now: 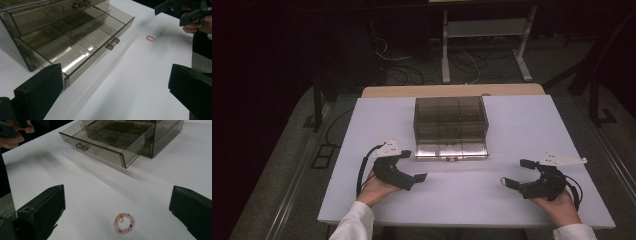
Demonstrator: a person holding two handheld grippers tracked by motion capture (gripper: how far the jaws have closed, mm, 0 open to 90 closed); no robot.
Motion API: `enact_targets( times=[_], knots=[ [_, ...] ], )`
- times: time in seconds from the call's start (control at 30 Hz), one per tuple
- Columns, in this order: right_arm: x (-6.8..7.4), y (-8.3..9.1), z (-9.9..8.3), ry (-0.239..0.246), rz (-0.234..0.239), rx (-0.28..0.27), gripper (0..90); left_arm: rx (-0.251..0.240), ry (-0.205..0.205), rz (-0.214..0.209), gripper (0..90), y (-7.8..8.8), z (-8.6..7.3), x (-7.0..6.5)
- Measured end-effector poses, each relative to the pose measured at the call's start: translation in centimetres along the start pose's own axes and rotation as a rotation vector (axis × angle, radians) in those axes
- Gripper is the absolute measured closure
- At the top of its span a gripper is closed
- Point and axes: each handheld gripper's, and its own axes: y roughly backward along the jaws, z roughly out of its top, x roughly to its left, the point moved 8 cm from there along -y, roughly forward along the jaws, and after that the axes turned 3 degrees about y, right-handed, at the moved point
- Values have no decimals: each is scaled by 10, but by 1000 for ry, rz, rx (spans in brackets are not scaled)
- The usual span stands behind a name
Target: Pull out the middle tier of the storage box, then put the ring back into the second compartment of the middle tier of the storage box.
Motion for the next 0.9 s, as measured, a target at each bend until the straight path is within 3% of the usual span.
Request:
enact_targets(
  times=[0.53,0.9],
  knots=[
    [0,-1,-1,4,-2,5,0,-96,32,44,0,23,-14,8],
    [-3,0,0,1,7,62,0,-116,52,50,0,23,-24,11]
  ],
)
